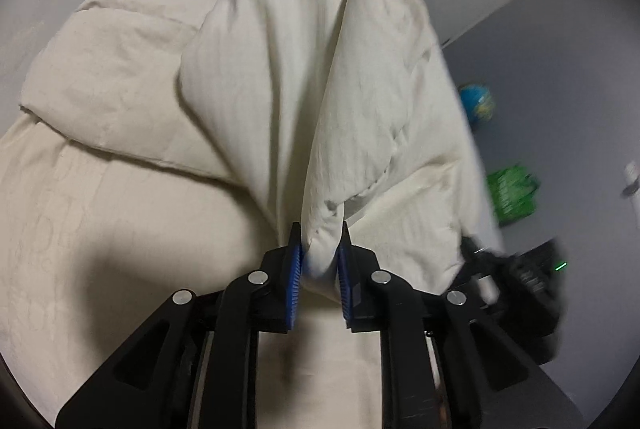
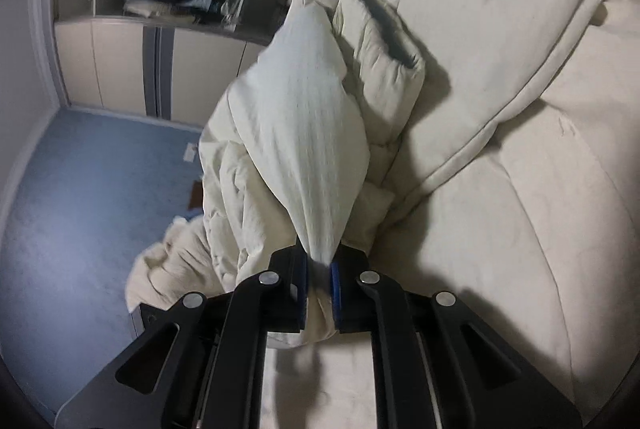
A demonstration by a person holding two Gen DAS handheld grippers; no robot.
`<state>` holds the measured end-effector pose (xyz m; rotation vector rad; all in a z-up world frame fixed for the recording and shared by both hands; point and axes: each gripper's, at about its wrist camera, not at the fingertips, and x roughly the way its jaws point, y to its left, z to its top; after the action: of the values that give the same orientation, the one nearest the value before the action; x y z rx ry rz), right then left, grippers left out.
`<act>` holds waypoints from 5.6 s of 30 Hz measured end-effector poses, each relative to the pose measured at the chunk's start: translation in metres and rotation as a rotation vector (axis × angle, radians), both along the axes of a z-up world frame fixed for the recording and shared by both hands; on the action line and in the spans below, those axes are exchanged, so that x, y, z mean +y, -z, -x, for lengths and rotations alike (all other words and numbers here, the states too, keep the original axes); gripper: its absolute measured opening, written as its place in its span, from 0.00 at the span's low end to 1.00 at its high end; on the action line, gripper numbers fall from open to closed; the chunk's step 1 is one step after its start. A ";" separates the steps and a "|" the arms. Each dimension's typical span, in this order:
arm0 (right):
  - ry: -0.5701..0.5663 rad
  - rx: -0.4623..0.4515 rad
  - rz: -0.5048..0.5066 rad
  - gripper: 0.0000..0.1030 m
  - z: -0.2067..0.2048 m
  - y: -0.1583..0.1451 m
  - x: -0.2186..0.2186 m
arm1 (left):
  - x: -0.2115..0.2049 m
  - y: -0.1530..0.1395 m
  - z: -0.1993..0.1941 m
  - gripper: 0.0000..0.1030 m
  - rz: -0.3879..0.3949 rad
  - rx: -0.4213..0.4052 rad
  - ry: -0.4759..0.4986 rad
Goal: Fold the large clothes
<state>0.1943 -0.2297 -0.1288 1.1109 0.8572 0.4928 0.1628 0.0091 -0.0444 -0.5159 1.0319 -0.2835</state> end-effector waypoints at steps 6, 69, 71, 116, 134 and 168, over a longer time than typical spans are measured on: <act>-0.023 -0.068 0.117 0.13 0.002 -0.003 0.008 | -0.002 0.013 -0.007 0.37 -0.086 -0.012 0.010; -0.282 -0.198 0.693 0.28 0.046 -0.035 0.076 | 0.030 0.011 0.003 0.71 -0.087 -0.066 0.048; -0.295 -0.211 0.672 0.46 0.056 -0.049 0.066 | 0.041 0.003 0.013 0.71 -0.095 -0.078 0.063; -0.101 0.211 0.358 0.68 0.200 -0.003 -0.169 | 0.197 0.029 0.118 0.90 -0.096 0.405 -0.023; -0.185 0.041 0.243 0.25 0.207 -0.013 -0.152 | 0.176 0.013 0.127 0.30 0.050 0.318 0.155; -0.156 -0.264 -0.056 0.11 0.157 -0.103 -0.146 | 0.171 -0.094 0.118 0.12 0.347 -0.072 0.245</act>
<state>0.0372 -0.3755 -0.0261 1.0069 0.7039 0.7794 0.0449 0.1802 0.0491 -0.6865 0.9802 -0.7025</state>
